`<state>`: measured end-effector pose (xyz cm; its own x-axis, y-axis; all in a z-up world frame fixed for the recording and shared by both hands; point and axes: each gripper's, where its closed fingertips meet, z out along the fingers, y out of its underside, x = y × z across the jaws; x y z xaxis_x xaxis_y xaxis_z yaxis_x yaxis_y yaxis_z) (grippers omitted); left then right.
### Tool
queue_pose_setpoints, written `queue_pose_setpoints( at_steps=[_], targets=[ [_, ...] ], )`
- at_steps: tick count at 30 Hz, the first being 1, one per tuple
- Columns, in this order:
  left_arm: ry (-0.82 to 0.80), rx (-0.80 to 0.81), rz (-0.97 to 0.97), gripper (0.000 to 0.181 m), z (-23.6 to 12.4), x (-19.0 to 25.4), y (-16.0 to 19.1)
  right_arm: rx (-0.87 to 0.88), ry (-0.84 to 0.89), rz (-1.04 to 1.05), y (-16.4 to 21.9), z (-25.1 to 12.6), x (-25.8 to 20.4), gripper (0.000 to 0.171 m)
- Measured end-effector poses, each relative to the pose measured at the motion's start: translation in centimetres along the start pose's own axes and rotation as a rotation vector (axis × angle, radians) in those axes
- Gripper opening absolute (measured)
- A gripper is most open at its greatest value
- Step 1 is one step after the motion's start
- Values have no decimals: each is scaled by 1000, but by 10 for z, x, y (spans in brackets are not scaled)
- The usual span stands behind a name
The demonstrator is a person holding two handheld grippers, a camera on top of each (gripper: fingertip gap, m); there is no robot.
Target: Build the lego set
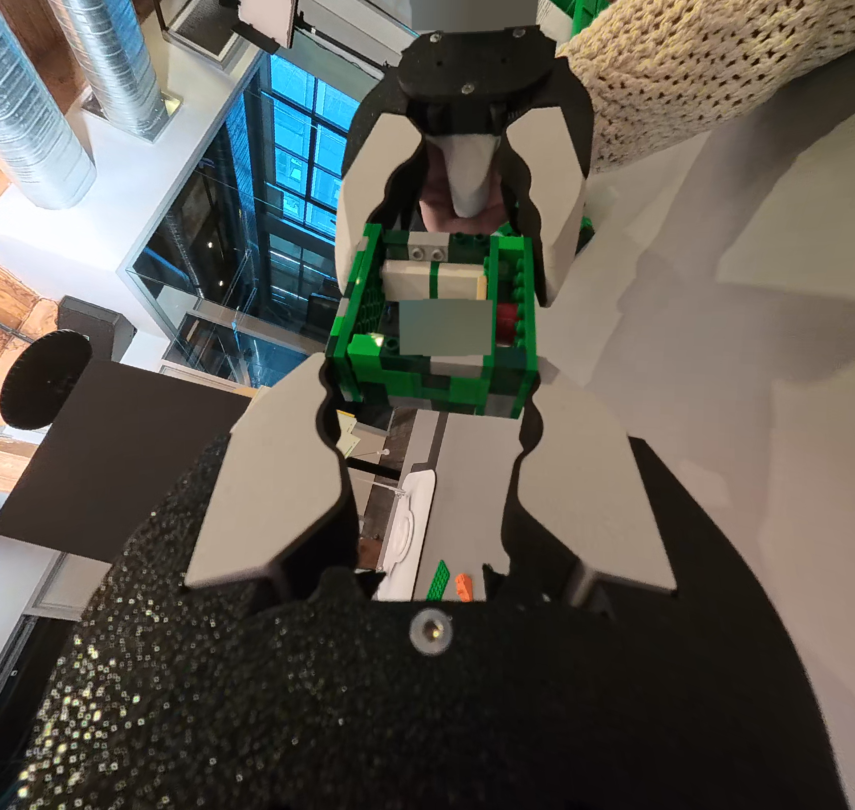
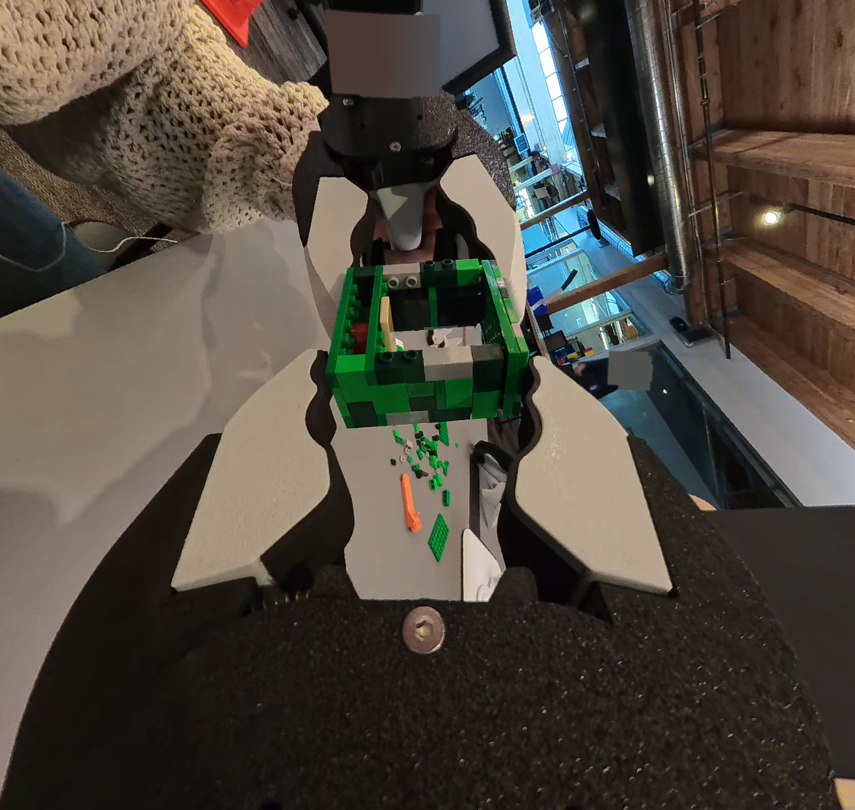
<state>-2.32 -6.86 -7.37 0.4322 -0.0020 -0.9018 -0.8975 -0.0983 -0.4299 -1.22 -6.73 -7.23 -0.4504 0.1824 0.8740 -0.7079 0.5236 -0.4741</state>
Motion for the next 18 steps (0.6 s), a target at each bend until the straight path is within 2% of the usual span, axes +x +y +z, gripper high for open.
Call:
queue_pose_setpoints(
  at_steps=[18],
  targets=[
    [-37,-124,56,77,2,-3,11,-76,20,-40,8,2,1,79]
  ],
)
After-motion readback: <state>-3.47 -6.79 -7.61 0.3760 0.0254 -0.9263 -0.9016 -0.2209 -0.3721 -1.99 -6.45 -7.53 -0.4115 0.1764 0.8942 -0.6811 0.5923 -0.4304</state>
